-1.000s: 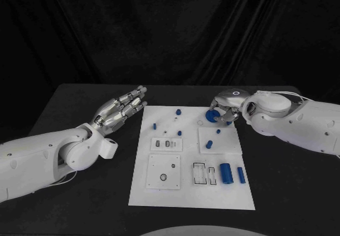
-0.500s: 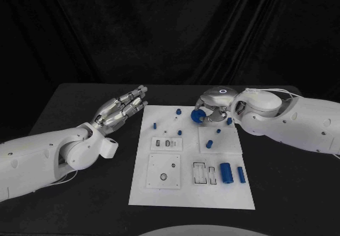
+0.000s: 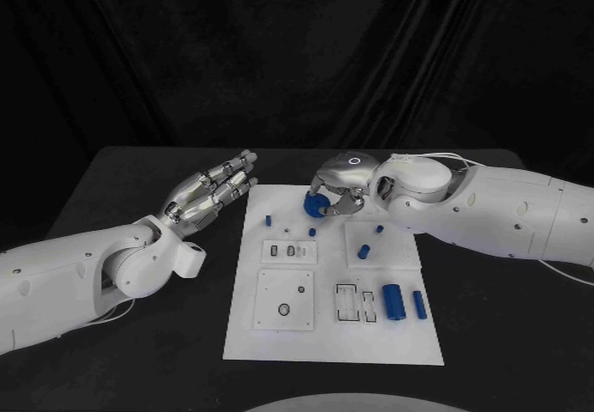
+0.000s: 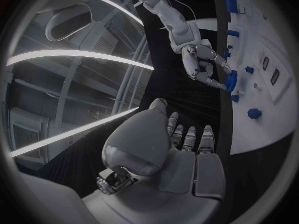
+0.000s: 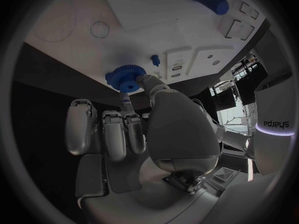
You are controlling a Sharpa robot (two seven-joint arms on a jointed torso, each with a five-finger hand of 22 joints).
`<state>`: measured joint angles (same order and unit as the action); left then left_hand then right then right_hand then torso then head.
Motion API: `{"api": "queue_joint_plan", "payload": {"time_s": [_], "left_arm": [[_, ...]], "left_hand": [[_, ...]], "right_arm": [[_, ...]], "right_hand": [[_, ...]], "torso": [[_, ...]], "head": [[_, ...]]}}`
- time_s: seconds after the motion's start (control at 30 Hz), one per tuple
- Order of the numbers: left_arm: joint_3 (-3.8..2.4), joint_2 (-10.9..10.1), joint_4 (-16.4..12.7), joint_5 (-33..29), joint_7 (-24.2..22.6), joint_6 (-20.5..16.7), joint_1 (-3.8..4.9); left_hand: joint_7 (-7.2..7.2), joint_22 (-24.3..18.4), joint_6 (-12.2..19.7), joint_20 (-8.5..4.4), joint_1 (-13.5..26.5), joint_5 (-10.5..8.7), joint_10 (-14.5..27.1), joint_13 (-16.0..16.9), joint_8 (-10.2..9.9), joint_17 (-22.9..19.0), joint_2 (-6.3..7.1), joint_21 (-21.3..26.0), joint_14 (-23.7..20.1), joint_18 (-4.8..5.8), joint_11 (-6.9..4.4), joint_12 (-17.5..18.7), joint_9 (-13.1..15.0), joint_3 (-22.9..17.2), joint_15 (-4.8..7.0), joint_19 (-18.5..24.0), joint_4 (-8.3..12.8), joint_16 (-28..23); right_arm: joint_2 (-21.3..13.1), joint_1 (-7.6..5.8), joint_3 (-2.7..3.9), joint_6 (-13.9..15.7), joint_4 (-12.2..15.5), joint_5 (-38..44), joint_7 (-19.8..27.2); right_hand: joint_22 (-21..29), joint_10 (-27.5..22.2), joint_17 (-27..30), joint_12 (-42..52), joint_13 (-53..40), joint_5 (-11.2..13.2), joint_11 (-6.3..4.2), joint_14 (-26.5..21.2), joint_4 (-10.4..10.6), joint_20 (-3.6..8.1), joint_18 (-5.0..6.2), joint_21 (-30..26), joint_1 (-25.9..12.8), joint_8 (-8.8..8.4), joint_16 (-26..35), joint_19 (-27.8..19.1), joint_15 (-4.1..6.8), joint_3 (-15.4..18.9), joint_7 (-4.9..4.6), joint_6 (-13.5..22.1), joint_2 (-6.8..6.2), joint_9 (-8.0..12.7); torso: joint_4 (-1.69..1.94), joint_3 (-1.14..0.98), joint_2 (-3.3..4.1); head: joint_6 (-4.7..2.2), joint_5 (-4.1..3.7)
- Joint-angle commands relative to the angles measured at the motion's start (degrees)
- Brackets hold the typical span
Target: Assemble the parts on the task board
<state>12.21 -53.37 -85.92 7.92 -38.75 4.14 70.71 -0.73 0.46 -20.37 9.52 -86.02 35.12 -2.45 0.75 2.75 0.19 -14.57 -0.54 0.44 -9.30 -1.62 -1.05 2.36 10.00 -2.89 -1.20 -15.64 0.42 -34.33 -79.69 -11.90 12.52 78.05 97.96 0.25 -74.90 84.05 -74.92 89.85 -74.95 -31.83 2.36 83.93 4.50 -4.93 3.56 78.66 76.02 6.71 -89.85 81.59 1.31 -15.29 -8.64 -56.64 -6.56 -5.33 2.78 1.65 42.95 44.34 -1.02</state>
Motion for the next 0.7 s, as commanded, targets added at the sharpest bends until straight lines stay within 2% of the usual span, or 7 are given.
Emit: {"api": "queue_joint_plan", "payload": {"time_s": [0.03, 0.3, 0.47, 0.7], "left_arm": [[-0.04, 0.1, 0.0, 0.2, -0.8, 1.0, -0.07], [-0.04, 0.3, 0.0, 0.2, -0.8, 1.0, -0.07], [-0.04, 0.4, 0.1, 0.2, -0.8, 1.1, -0.07], [-0.04, 0.6, 0.3, 0.2, -0.8, 1.2, -0.07]], "left_hand": [[-0.06, 0.1, 0.5, 0.46, -0.6, 0.43, 0.0, -0.1, 0.1, 0.1, 0.11, -0.4, 0.1, -1.02, 0.22, 0.1, 0.0, -0.5, -0.49, 0.1, 0.1, -0.1], [-0.06, 0.1, 0.5, 0.48, -0.7, 0.47, 0.0, -0.1, 0.1, 0.1, 0.12, -0.4, 0.1, -1.02, 0.22, 0.1, 0.0, -0.6, -0.51, 0.1, 0.1, -0.1], [-0.06, 0.1, 0.5, 0.48, -0.7, 0.47, 0.0, -0.1, 0.1, 0.1, 0.12, -0.4, 0.1, -1.02, 0.22, 0.1, 0.0, -0.6, -0.51, 0.1, 0.1, -0.1], [-0.07, 0.1, 0.5, 0.51, -0.7, 0.53, 0.0, -0.1, 0.1, 0.1, 0.12, -0.4, 0.1, -1.02, 0.23, 0.1, 0.0, -0.6, -0.54, 0.1, 0.1, -0.1]], "right_arm": [[1.2, 0.36, 0.04, -0.2, -1.4, 0.4, 1.1], [3.8, 1.02, 0.04, -0.8, -4.1, 0.4, 1.6], [4.7, 1.29, 0.04, -1.1, -5.4, 0.4, 1.8], [5.4, 1.50, 0.04, -1.3, -6.6, 0.4, 1.6]], "right_hand": [[-6.8, 5.9, -15.1, 0.1, -15.1, 0.2, 0.02, 6.1, 0.0, 0.08, -0.13, -0.1, -0.3, 2.17, -0.1, 0.1, 0.09, -0.4, 1.94, -1.5, 0.15, -6.0], [-6.7, 5.9, -15.1, 0.1, -15.1, 0.5, 0.22, 6.1, -0.2, 0.00, -0.09, -0.3, -0.4, 1.81, -0.1, 0.0, -0.05, -0.8, 1.71, -0.7, 0.13, -6.2], [-6.5, 5.9, -15.1, 0.1, -15.1, 1.0, 0.36, 6.1, -0.2, -0.12, -0.03, -0.6, -0.5, 1.38, -0.1, -0.2, -0.19, -1.1, 1.52, 0.0, 0.08, -6.2], [-6.1, 5.9, -15.1, 0.1, -15.1, 1.8, 0.42, 6.1, -0.5, -0.31, 0.22, -1.7, -1.1, -0.85, -0.1, -0.9, -0.30, -2.1, 0.95, 3.7, -0.30, -5.6]], "torso": [[0.00, -0.02, -0.01], [-0.09, -0.05, -0.02], [-0.01, -0.04, 0.02], [-0.05, -0.06, 0.04]], "head": [[0.03, -0.05], [0.17, 0.05], [0.26, -0.11], [0.30, -0.07]]}}
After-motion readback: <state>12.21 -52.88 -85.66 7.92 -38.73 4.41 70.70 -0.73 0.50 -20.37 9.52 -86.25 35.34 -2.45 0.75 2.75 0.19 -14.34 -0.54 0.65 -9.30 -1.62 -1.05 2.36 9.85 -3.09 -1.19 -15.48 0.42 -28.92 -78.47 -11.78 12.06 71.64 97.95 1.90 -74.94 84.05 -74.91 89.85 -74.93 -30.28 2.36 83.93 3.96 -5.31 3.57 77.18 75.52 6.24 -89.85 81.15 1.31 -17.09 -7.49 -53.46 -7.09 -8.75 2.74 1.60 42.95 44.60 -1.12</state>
